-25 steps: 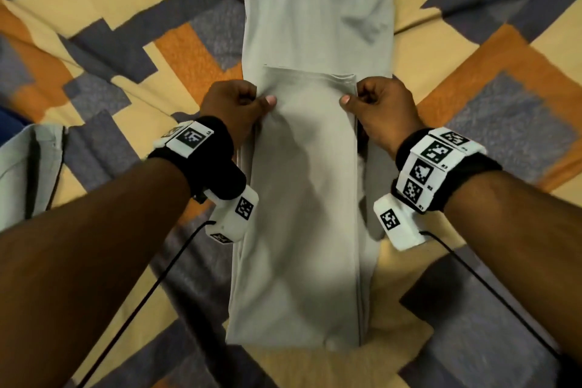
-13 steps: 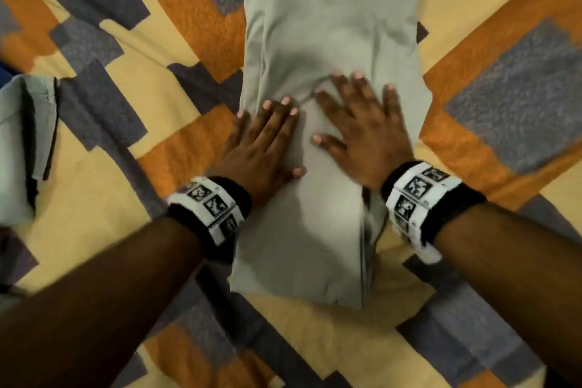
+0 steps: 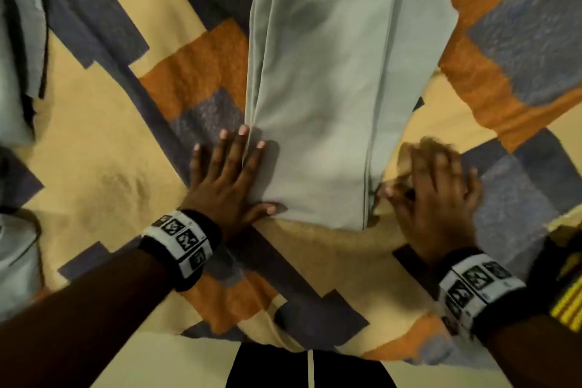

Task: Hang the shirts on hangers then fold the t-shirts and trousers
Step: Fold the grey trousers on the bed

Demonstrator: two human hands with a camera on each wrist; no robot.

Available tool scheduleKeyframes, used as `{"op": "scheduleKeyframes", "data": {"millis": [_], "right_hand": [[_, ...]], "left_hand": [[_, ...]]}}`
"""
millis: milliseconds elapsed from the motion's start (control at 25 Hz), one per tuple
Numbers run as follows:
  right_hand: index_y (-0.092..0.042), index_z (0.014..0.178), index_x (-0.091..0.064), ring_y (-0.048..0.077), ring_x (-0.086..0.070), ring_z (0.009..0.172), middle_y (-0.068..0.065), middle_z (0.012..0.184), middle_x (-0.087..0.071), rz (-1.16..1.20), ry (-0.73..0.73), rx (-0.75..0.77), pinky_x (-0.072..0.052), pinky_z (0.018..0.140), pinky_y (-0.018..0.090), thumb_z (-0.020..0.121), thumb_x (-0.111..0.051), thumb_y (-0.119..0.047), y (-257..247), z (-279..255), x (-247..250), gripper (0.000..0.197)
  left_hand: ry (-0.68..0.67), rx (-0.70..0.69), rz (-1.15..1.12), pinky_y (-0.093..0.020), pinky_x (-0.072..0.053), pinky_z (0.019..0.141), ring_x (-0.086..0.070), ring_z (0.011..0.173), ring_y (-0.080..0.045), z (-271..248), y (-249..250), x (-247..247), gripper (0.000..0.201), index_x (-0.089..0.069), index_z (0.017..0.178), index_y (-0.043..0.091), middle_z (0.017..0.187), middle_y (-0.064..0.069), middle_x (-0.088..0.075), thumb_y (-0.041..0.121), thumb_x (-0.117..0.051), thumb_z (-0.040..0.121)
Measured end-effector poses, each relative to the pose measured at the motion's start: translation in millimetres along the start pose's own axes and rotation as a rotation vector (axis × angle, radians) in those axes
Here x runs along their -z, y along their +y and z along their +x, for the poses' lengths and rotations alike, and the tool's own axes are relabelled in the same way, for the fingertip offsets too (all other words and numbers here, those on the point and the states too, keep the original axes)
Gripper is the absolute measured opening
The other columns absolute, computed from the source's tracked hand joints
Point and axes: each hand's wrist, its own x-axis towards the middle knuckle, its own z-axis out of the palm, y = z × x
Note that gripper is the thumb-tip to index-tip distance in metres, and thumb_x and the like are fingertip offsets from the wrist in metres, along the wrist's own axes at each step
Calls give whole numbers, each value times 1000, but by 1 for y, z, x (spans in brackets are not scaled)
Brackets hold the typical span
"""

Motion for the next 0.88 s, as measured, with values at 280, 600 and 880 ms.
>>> {"op": "scheduleKeyframes", "data": {"millis": [280,600,880], "right_hand": [[-30,110,-56,-4,-57,79,-3,93,-59,951,-186,-319,-49,73,13,77,-79,-21,-61,-37,1,42],[-18,88,-61,17,-60,87,3,99,-59,1081,-86,-528,-50,78,18,88,-68,-15,-69,-58,-8,8],[-12,82,-52,16,-67,70,2,72,-69,1554,-673,-677,-54,63,29,83,-63,-23,-42,-97,32,15]], "left_hand": [[33,667,-1028,-27,-46,85,-55,100,-13,-31,35,19,51,-49,128,23,114,3,-57,31,-70,83],[31,751,-1215,-26,-51,73,-64,82,-11,-56,42,8,21,-65,100,23,90,5,-68,32,-71,82],[-134,988,-1675,-17,-28,36,-42,31,-16,-98,49,25,32,-43,64,13,49,-9,-54,2,-72,70]]}}
